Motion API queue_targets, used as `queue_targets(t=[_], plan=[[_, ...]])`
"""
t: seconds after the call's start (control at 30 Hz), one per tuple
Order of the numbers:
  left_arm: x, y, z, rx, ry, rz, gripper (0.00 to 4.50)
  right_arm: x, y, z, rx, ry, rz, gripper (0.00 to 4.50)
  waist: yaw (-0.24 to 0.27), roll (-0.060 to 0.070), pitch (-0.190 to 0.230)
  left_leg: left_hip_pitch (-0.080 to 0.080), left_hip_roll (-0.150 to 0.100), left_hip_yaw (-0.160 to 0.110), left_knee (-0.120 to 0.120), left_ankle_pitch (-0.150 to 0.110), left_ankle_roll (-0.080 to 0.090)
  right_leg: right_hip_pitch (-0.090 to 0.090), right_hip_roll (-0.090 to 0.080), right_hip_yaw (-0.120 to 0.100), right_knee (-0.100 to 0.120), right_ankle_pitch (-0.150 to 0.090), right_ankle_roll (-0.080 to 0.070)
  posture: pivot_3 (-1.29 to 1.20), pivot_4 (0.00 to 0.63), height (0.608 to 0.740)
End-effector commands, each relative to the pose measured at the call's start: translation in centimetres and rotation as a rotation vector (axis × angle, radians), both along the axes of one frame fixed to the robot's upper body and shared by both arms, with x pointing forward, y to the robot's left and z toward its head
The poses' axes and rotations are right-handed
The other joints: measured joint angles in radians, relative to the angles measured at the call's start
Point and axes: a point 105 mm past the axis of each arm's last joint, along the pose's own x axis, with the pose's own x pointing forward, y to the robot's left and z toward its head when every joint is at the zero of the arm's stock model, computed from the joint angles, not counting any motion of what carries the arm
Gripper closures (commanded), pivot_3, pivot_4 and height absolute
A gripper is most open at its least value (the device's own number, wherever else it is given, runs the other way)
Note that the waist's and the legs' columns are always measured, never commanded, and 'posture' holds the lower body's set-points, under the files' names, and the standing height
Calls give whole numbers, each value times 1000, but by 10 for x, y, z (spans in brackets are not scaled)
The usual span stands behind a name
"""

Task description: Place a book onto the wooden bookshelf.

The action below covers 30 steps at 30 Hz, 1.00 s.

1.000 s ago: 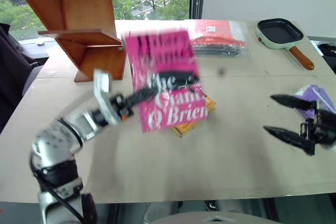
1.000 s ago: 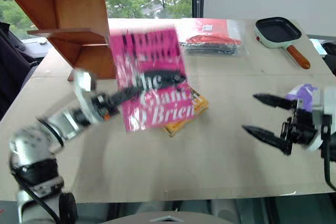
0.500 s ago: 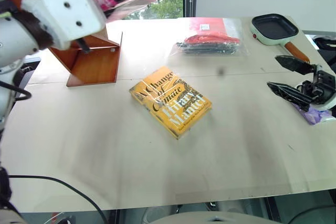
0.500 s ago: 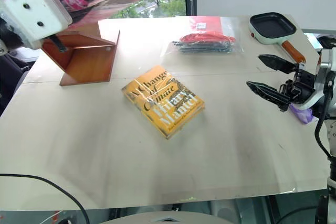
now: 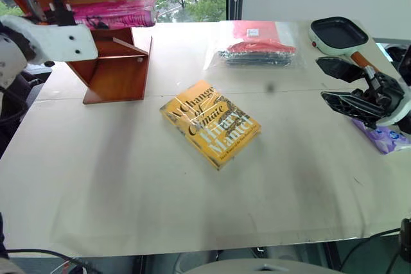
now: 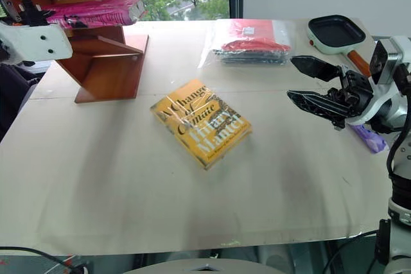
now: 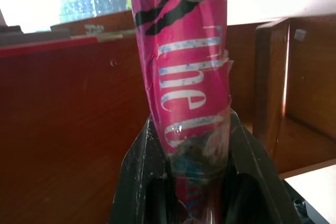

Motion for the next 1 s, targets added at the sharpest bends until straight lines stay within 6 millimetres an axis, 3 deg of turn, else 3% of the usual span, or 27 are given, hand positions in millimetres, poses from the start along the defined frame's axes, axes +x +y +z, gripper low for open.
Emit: queue_targets(t=[0.03, 0.17, 0.27, 0.37, 0.53, 0.57, 0.8, 0.9, 1.0], plan=[[7, 9, 12, 7, -64, 26, 4131, -2, -1, 8, -3, -59, -35, 0, -1, 0, 0, -1, 0, 0, 0, 0, 0, -1, 0, 0, 1, 0, 0, 0, 150, 720], [18, 11, 3, -19, -28, 30, 4131, -2, -1, 8, 7, -70, -52, 0, -6, -1, 0, -9, 0, 0, 7, 0, 0, -9, 0, -1, 5, 0, 0, 0, 150, 720], [18, 19, 11, -37, -41, 70, 4131, -3, -1, 6, 4, -75, -63, 0, -11, -1, -1, -10, 0, 1, 10, 0, 0, -8, 0, -1, 6, 0, 1, 0, 150, 720], [13, 33, 18, -41, -56, 125, 2670, -5, -2, 3, 1, -71, -77, 0, -16, -2, -1, -11, -1, 1, 11, 0, 0, -8, 0, -1, 6, 1, 2, 0, 150, 720], [5, 56, 10, -65, -19, 214, 231, -7, -5, -2, 6, -56, -96, 0, -27, -2, -1, -10, -1, 1, 11, 0, 0, -9, 0, 0, 8, 1, 2, 0, 150, 720], [4, 57, 11, -72, -25, 219, 70, -7, -5, -3, 4, -55, -99, 0, -28, -1, -1, -9, -1, 1, 12, 0, 0, -9, 0, 0, 9, 1, 2, 0, 150, 720], [-16, 71, -6, -167, -6, 305, 70, -7, -8, -3, 1, -45, -102, 0, -30, -1, -2, -7, -1, 4, 14, 0, 0, -8, 0, 2, 14, 1, 2, 0, 150, 720], [-31, 69, 8, -189, -120, 295, 70, -6, -8, -4, 1, -39, -100, 0, -30, -3, -2, -8, -1, 4, 13, 0, 0, -9, 0, 2, 14, 1, 2, 0, 150, 720], [-53, 70, 31, -96, -290, 317, 70, -6, -9, -5, 5, -30, -101, 0, -28, -3, -2, -8, -1, 4, 13, 0, 0, -9, 0, 2, 13, 1, 1, 0, 150, 720]])
